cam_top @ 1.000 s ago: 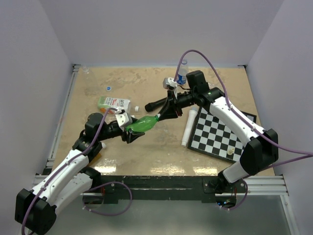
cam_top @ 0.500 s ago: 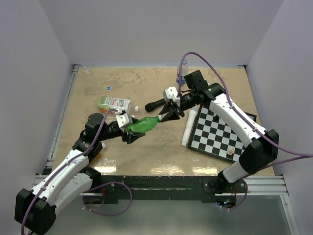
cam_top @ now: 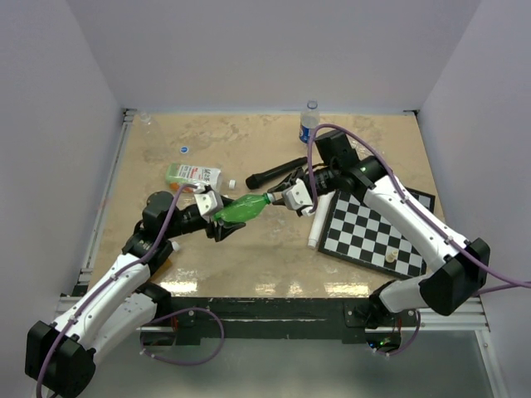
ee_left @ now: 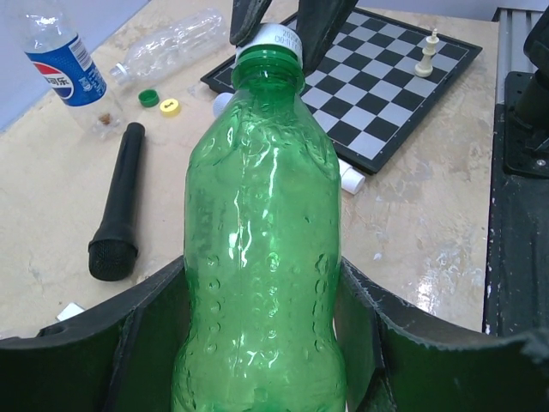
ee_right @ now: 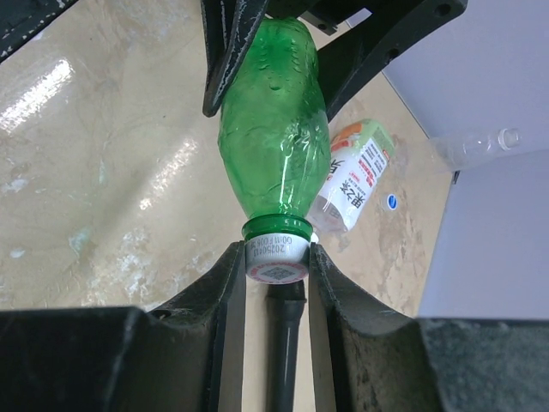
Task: Unscrew the bottle caps
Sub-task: Unscrew the bottle cap from the plastic bottle.
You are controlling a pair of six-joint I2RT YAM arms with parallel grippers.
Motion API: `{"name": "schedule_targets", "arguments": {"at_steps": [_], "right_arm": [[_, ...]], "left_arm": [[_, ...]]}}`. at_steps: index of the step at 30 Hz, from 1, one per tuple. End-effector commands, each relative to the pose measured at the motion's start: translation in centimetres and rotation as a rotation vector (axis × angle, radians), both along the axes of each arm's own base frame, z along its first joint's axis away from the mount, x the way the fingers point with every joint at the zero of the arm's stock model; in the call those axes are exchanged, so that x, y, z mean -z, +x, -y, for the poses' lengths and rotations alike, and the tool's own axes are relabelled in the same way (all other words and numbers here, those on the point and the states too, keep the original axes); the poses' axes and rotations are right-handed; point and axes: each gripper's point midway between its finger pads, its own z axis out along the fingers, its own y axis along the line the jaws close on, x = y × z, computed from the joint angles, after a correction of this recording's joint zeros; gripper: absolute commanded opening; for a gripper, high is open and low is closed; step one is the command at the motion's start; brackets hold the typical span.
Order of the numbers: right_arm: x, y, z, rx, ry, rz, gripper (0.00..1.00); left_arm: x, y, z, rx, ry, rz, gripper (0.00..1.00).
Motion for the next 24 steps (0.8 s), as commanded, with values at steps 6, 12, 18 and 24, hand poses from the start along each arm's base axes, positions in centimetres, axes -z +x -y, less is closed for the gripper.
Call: {"name": "schedule_targets", "arguments": {"at_steps": [6, 12, 18, 24], "right_arm": [[-2.1, -0.7, 0.2, 0.021, 0.082, 0.011, 0.13], [-2.3, -0.8, 0.7, 0.073, 0.09, -0.069, 0.48], [-3.2, -0.4, 1.6, 0.186, 0.092, -0.165, 0.67], [-2.3, -0.2, 4.0, 0.315, 0.02, -0.204, 0.7]], "left_arm": [[-1.0, 0.0, 0.2, 0.016, -0.018, 0.028, 0.0], [-1.1, -0.1, 0.2, 0.019, -0.02, 0.029, 0.0], [-1.1, -0.1, 0.2, 0.017, -0.02, 0.029, 0.0], [-1.2, -0.1, 0.2, 0.016, -0.021, 0.034, 0.0]]}}
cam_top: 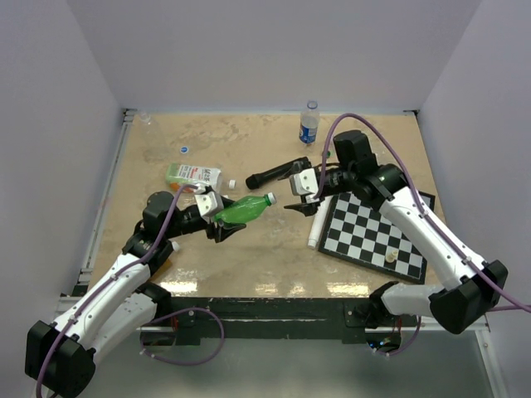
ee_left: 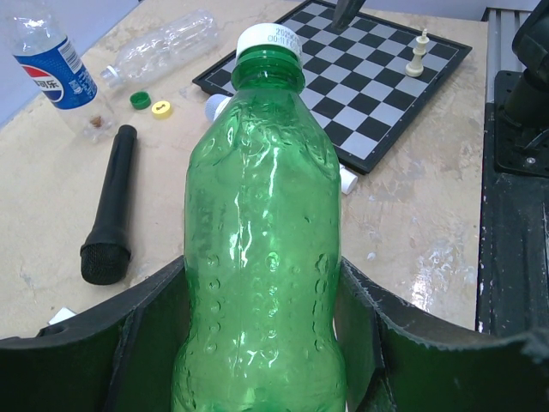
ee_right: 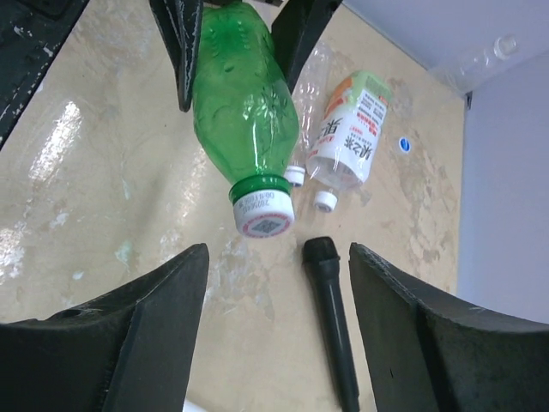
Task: Unscrew the bottle caps
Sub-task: Unscrew the bottle cap from the plastic bottle.
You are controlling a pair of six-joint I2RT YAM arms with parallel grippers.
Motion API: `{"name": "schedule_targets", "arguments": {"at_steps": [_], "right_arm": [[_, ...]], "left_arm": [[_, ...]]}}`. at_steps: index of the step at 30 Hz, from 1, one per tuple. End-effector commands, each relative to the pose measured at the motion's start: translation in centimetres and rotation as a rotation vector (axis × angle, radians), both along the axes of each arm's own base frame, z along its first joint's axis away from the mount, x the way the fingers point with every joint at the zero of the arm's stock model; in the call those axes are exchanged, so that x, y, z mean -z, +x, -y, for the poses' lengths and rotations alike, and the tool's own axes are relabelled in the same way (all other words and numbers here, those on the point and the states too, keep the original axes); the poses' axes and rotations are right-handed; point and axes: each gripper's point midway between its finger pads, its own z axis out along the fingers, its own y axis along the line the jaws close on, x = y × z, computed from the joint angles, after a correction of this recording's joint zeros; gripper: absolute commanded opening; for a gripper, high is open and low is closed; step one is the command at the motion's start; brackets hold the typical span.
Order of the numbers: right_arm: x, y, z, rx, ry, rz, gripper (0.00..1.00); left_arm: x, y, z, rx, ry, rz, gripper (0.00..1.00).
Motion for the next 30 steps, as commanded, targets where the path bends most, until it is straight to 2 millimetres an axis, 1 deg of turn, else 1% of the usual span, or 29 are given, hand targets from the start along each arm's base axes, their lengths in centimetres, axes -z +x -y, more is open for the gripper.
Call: {"name": "schedule_targets", "arguments": {"at_steps": [1, 3, 6, 10, 12, 14, 16, 18, 19, 20, 21, 26, 30], "right_arm": [[-0.4, -0.3, 2.2, 0.104, -0.03, -0.046, 0.7], [-0.5, -0.9, 2.8, 0.11, -0.017, -0.077, 0.7], [-0.8, -1.5, 3.2, 0.112, -0.002, -0.12, 0.7], [-0.6, -1.3, 3.3, 0.137, 0.024, -0.225, 0.69], [-0.2, -0.9, 3.0, 0.172, 0.034, -0.31, 0.69], [-0.3, -0.6, 2.8, 0.187, 0.066, -0.382, 0.68], [-0.5, -0.9, 2.6, 0.178, 0.103, -0.454, 0.68], [-1.4, -0.8, 2.3, 0.188, 0.154, -0.516, 0.68], [-1.6, -0.9, 2.2, 0.19, 0.169, -0.554, 0.68], [-1.3, -1.0, 2.0, 0.213, 0.18, -0.631, 0.68], [-1.1, -0.9, 2.0, 0.231, 0.188, -0.672, 0.67], [-1.2, -1.2, 1.5, 0.257, 0.227, -0.808, 0.69], [-1.4, -1.2, 1.3, 0.256, 0.24, -0.847, 0.7]], "left_arm": [[-1.3, 0.1, 0.0, 0.001, -0.021, 0.04, 0.0], [-1.3, 0.1, 0.0, 0.001, -0.021, 0.04, 0.0], [-1.2, 0.2, 0.1, 0.002, -0.021, 0.036, 0.0], [-1.3, 0.1, 0.1, 0.0, -0.023, 0.039, 0.0], [-1.4, 0.1, 0.0, -0.003, -0.024, 0.042, 0.0], [-1.4, 0.2, 0.0, -0.004, -0.023, 0.04, 0.0], [-1.4, 0.2, 0.0, -0.006, -0.023, 0.043, 0.0], [-1.4, 0.2, 0.0, -0.007, -0.022, 0.045, 0.0], [-1.4, 0.2, 0.0, -0.007, -0.022, 0.045, 0.0], [-1.5, 0.2, 0.0, -0.009, -0.023, 0.046, 0.0], [-1.4, 0.2, 0.0, -0.009, -0.022, 0.043, 0.0], [-1.3, 0.2, 0.0, -0.009, -0.021, 0.039, 0.0], [-1.3, 0.3, 0.0, -0.01, -0.019, 0.039, 0.0]]}}
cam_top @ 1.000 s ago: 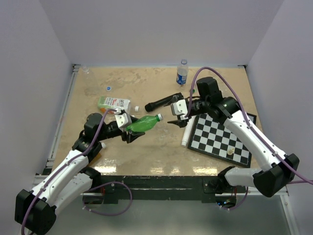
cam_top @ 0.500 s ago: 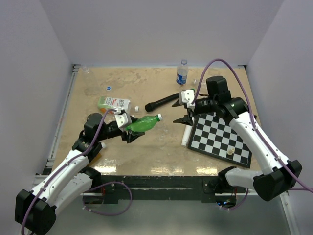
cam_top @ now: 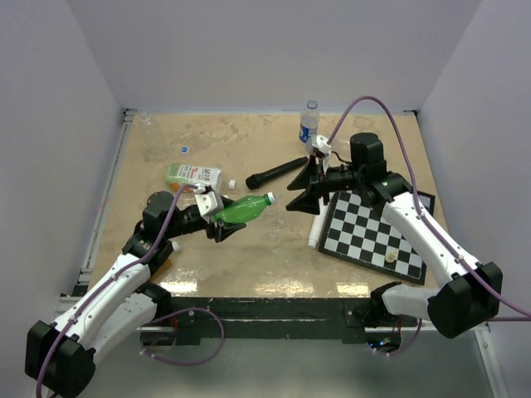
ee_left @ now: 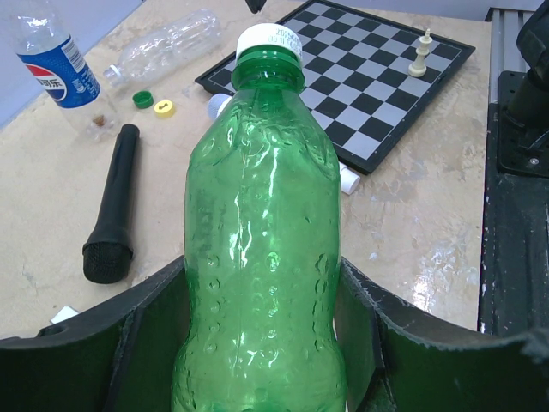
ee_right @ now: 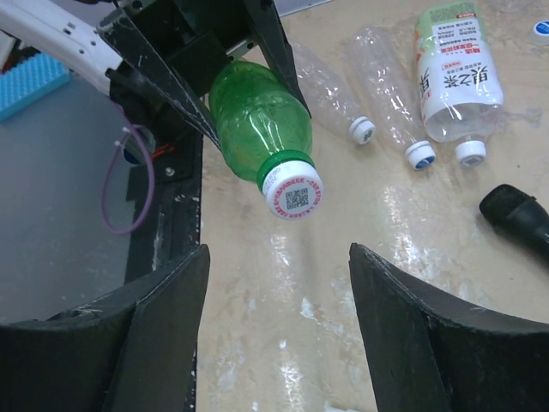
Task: Unscrew the bottle caps
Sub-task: Unscrew the bottle cap from the plastic bottle.
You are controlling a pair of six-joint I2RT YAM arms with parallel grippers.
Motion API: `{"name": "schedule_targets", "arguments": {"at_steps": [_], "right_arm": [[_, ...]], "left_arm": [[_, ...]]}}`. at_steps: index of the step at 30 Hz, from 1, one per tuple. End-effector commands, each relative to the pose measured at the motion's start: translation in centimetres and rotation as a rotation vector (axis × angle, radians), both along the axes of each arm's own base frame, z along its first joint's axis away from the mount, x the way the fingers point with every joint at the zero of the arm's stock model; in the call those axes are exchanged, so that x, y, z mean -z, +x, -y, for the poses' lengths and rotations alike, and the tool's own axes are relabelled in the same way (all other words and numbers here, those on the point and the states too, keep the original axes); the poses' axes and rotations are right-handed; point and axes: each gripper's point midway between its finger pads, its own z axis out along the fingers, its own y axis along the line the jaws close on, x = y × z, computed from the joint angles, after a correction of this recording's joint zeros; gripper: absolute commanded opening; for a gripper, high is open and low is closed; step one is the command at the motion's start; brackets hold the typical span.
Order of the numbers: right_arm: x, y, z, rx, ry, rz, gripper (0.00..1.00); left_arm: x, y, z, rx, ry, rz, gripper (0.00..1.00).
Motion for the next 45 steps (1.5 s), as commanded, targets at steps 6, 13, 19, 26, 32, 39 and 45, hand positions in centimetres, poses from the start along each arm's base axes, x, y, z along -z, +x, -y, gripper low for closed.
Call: {"name": "schedule_targets", "arguments": {"at_steps": [6, 13, 19, 26, 32, 39, 45], "right_arm": [[-1.9, -0.1, -0.8, -0.002, 0.08, -0.112, 0.72], [-0.8, 0.0, -2.1, -0.033, 0.066, -0.177, 0.72], [0.2, -1.1, -4.9, -0.106, 0.024, -0.197, 0.72], [-0.3, -1.4, -4.9, -0.111, 0.028, -0.175, 0.69], [-1.7, -0.3, -3.9, -0.059, 0.059, -0.156, 0.68], [-1.4, -0.3, -3.9, -0.065, 0.058, -0.163, 0.61], [-1.3, -0.3, -4.0, -0.075, 0.06, -0.169, 0.52]], "left_arm": [[-1.2, 0.2, 0.1, -0.002, -0.02, 0.035, 0.0], [-1.1, 0.2, 0.1, -0.002, -0.02, 0.031, 0.0], [-1.1, 0.2, 0.1, -0.001, -0.019, 0.03, 0.0], [-1.1, 0.2, 0.1, -0.002, -0.019, 0.033, 0.0], [-1.2, 0.2, 0.1, 0.0, -0.02, 0.035, 0.0], [-1.2, 0.2, 0.1, -0.001, -0.021, 0.032, 0.0], [-1.0, 0.2, 0.1, 0.001, -0.019, 0.028, 0.0]]}}
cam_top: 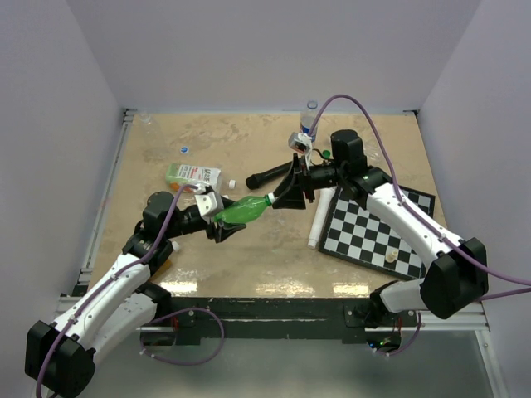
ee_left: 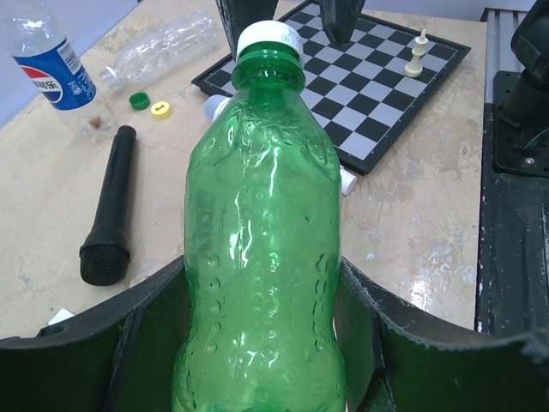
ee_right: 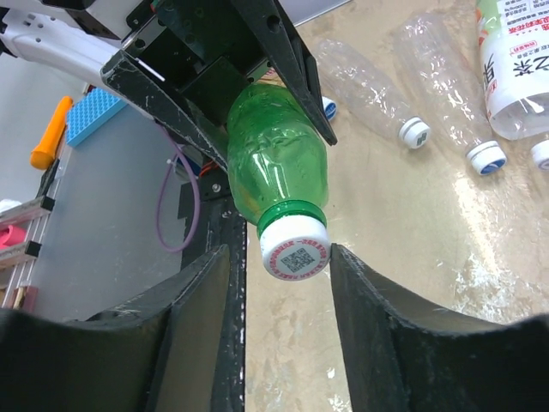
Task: Unscrew the bottle caps
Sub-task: Unscrew the bottle cap from the plastic bottle.
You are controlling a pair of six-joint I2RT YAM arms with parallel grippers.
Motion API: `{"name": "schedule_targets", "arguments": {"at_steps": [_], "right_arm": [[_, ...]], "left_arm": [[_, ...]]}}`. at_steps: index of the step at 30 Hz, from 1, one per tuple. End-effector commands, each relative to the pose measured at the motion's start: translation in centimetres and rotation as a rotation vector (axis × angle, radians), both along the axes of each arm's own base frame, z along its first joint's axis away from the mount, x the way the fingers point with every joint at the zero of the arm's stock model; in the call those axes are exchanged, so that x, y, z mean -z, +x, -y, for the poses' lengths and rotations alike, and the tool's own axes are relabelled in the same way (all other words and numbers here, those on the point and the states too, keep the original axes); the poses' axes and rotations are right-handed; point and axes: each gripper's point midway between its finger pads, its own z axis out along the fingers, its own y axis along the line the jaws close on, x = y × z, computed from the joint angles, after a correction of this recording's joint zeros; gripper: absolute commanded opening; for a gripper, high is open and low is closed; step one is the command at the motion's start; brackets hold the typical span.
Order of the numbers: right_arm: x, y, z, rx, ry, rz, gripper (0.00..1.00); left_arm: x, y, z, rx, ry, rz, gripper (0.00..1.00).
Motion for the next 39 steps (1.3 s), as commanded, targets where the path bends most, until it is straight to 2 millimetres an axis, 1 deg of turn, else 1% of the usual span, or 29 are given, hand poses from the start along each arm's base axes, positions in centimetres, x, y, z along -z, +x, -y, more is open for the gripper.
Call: {"name": "schedule_targets", "arguments": {"at_steps": [1, 2, 6, 7, 10, 12, 14, 16, 19, 22, 26, 29, 30, 34, 37, 39], "right_arm": [[-2.0, 0.3, -0.3, -0.009, 0.038, 0.049, 0.49], [-1.9, 0.2, -0.3, -0.016, 0.038, 0.043, 0.44], [-1.6, 0.4, -0.5, -0.022, 0.035, 0.034, 0.32], [-1.6, 0.4, -0.5, -0.023, 0.036, 0.035, 0.26], [-1.6, 0.4, -0.6, -0.026, 0.037, 0.044, 0.14], [-1.6, 0.4, -0.5, -0.034, 0.039, 0.062, 0.08], [-1.8, 0.3, -0.5, -0.038, 0.039, 0.079, 0.05], [-1.8, 0.4, -0.4, -0.053, 0.037, 0.142, 0.0], [-1.5, 0.6, -0.2, -0.075, 0.012, 0.23, 0.0], [-1.4, 0.9, 0.0, -0.137, -0.003, 0.393, 0.0], [-0.5, 0.5, 0.6, -0.263, -0.022, 0.59, 0.0], [0.5, 0.0, 1.3, -0.387, -0.029, 0.781, 0.0], [0.7, 0.1, 1.4, -0.414, -0.03, 0.845, 0.0], [1.7, 1.0, 1.8, -0.459, -0.059, 1.046, 0.0], [0.9, 2.4, 1.7, -0.422, -0.081, 1.173, 0.0], [0.3, 3.0, 1.7, -0.403, -0.097, 1.227, 0.0]], "left_arm": [[-1.0, 0.3, 0.1, -0.003, -0.018, 0.026, 0.0], [-1.1, 0.3, 0.1, -0.003, -0.02, 0.028, 0.0], [-1.0, 0.3, 0.1, -0.005, -0.019, 0.028, 0.0], [-1.1, 0.3, 0.1, -0.005, -0.019, 0.029, 0.0], [-1.0, 0.3, 0.1, -0.005, -0.018, 0.026, 0.0], [-1.0, 0.3, 0.0, -0.006, -0.018, 0.026, 0.0], [-1.0, 0.3, 0.1, -0.004, -0.018, 0.029, 0.0], [-1.0, 0.3, 0.1, -0.003, -0.018, 0.026, 0.0], [-1.1, 0.2, 0.1, -0.001, -0.02, 0.029, 0.0], [-1.1, 0.2, 0.1, 0.0, -0.02, 0.029, 0.0], [-1.1, 0.2, 0.1, 0.0, -0.02, 0.032, 0.0], [-1.2, 0.2, 0.1, 0.0, -0.022, 0.033, 0.0], [-1.2, 0.2, 0.1, 0.002, -0.022, 0.033, 0.0], [-1.2, 0.1, 0.1, 0.003, -0.021, 0.033, 0.0], [-1.2, 0.1, 0.1, 0.003, -0.022, 0.033, 0.0], [-1.2, 0.1, 0.1, 0.003, -0.022, 0.033, 0.0]]}}
